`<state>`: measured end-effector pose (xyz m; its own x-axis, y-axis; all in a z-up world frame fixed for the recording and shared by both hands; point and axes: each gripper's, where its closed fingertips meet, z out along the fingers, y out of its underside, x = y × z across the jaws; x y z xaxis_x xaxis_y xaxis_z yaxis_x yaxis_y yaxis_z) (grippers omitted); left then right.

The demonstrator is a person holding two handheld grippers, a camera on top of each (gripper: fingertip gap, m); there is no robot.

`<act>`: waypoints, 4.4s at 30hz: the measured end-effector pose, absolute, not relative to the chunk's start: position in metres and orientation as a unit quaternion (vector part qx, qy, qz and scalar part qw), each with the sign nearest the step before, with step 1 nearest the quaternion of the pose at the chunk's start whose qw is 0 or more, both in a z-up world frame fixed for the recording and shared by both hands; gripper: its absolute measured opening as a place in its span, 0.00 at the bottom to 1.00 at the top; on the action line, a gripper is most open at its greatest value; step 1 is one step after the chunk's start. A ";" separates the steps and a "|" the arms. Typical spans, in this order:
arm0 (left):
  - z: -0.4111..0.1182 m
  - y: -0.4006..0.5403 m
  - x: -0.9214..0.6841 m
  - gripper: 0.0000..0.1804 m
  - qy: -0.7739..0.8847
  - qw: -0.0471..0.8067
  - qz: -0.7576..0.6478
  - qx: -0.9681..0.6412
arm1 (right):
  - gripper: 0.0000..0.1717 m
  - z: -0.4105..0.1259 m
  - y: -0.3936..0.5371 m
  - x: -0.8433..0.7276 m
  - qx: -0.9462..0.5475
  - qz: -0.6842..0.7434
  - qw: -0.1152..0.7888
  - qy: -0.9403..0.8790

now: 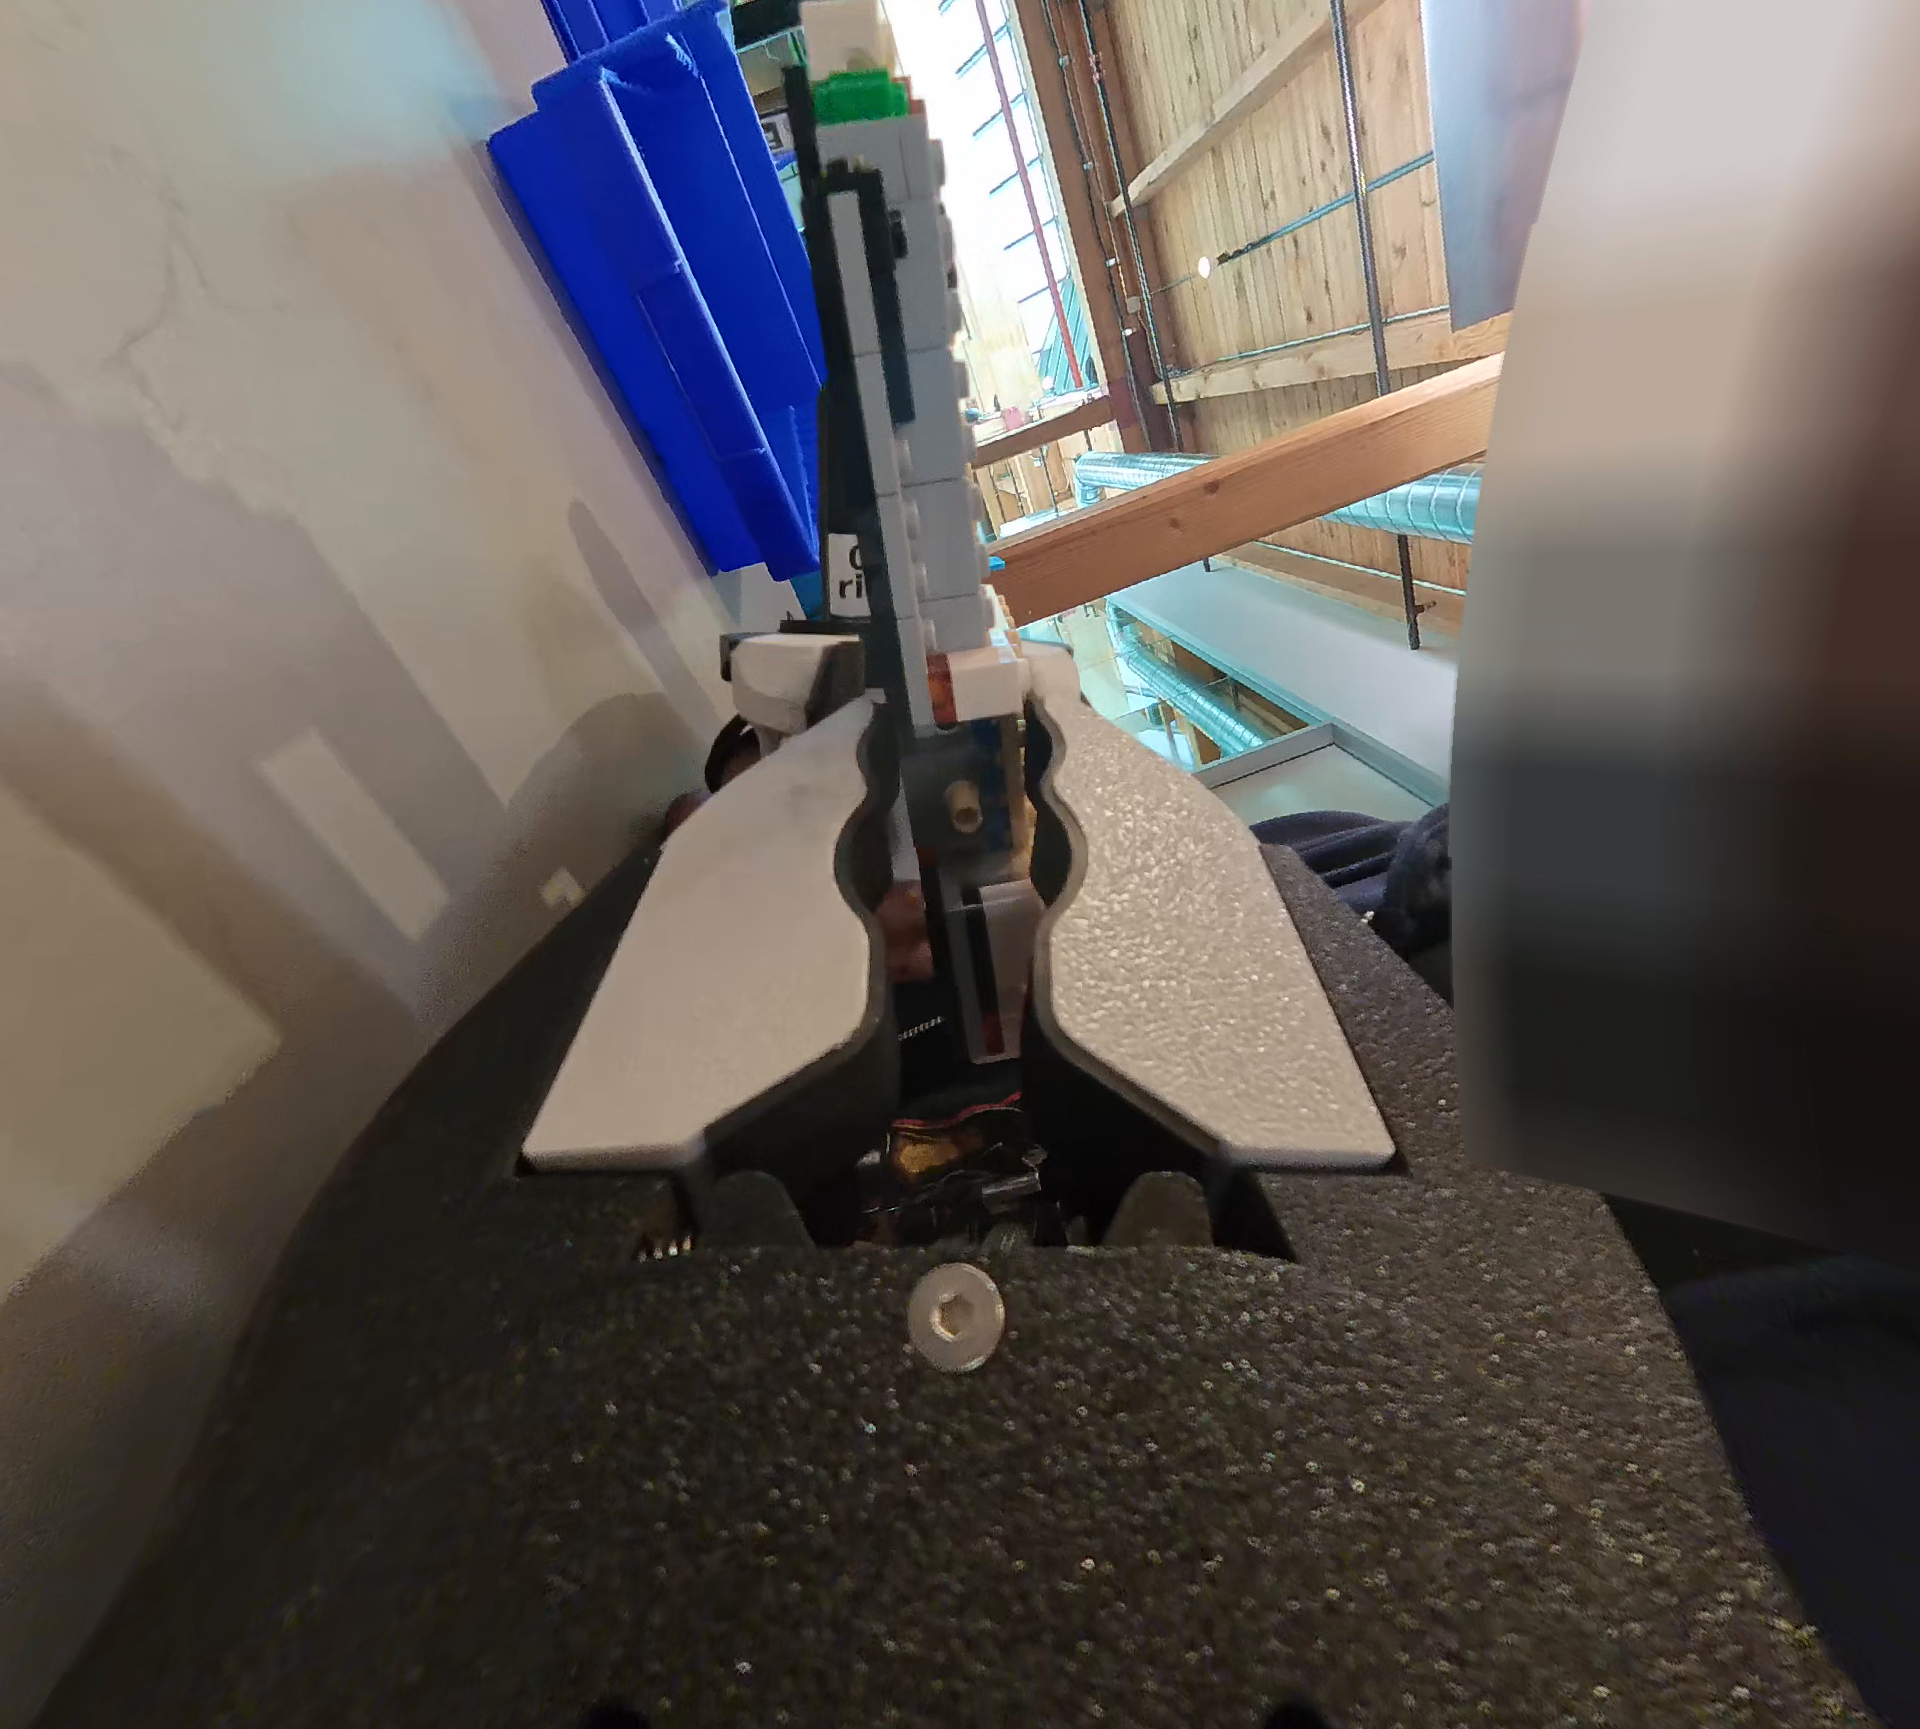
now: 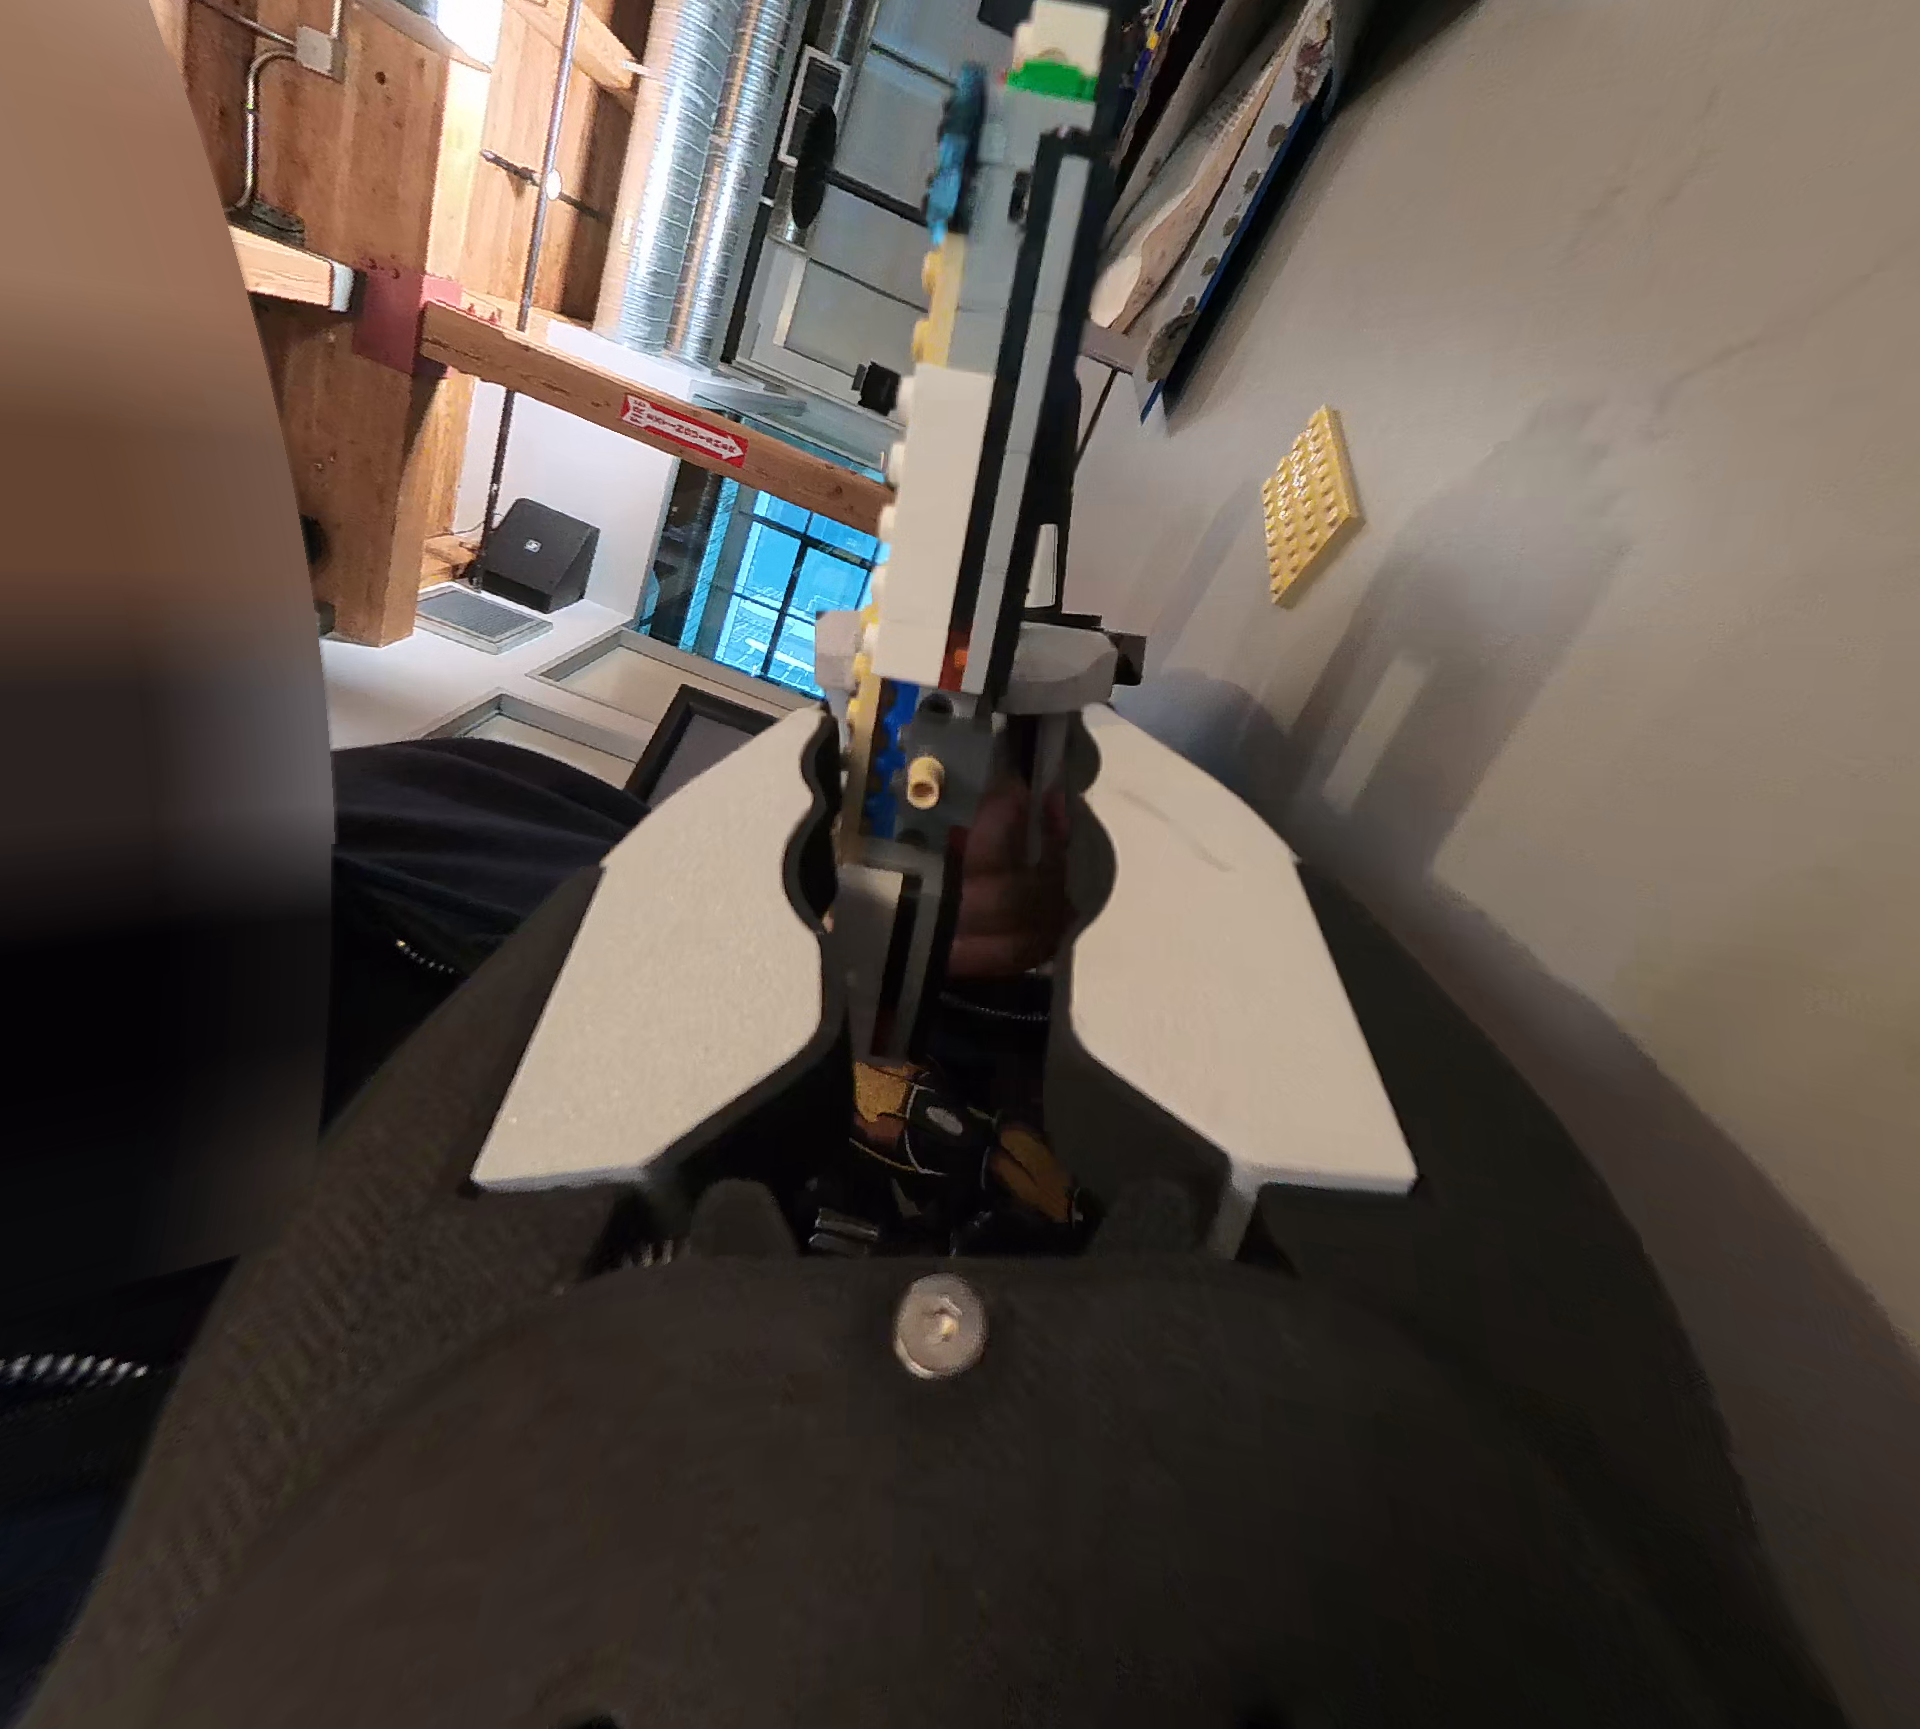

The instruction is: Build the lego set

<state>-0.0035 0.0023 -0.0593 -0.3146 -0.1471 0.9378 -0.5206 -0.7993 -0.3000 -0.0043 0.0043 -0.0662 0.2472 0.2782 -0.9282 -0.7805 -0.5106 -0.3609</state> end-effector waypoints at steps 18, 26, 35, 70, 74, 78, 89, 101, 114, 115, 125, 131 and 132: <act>-0.064 -0.009 -0.005 0.13 -0.333 0.114 0.737 0.577 | 0.14 -0.061 0.006 0.004 -0.644 0.565 0.480 0.188; -0.064 -0.007 -0.004 0.13 -0.323 0.120 0.741 0.577 | 0.15 -0.063 0.008 0.006 -0.630 0.580 0.474 0.205; -0.065 0.003 -0.001 0.18 -0.277 0.134 0.754 0.580 | 0.14 -0.065 0.009 0.011 -0.614 0.597 0.464 0.227; -0.069 0.010 0.005 0.13 -0.254 0.129 0.752 0.594 | 0.14 -0.068 0.013 0.013 -0.592 0.611 0.457 0.259; -0.071 0.010 0.005 0.16 -0.244 0.137 0.753 0.595 | 0.14 -0.068 0.014 0.016 -0.585 0.610 0.462 0.268; -0.072 0.006 0.003 0.18 -0.251 0.142 0.750 0.595 | 0.14 -0.069 0.014 0.022 -0.579 0.604 0.470 0.280; -0.072 -0.008 0.006 0.13 -0.262 0.153 0.747 0.591 | 0.14 -0.068 0.015 0.019 -0.568 0.608 0.474 0.288; -0.071 -0.007 0.004 0.13 -0.266 0.148 0.747 0.592 | 0.14 -0.066 0.015 0.016 -0.572 0.608 0.474 0.282; -0.068 -0.003 -0.001 0.13 -0.268 0.138 0.751 0.587 | 0.23 -0.066 0.010 0.017 -0.600 0.592 0.469 0.265; -0.067 -0.001 -0.002 0.13 -0.265 0.137 0.754 0.585 | 0.23 -0.067 0.008 0.015 -0.612 0.585 0.467 0.257; -0.061 0.007 -0.007 0.13 -0.251 0.133 0.771 0.570 | 0.15 -0.065 0.006 -0.011 -0.680 0.549 0.451 0.182; -0.060 0.005 -0.008 0.13 -0.249 0.137 0.775 0.565 | 0.15 -0.064 0.005 -0.012 -0.677 0.552 0.453 0.180; -0.060 0.005 -0.007 0.13 -0.248 0.137 0.775 0.565 | 0.15 -0.063 0.005 -0.011 -0.675 0.553 0.454 0.180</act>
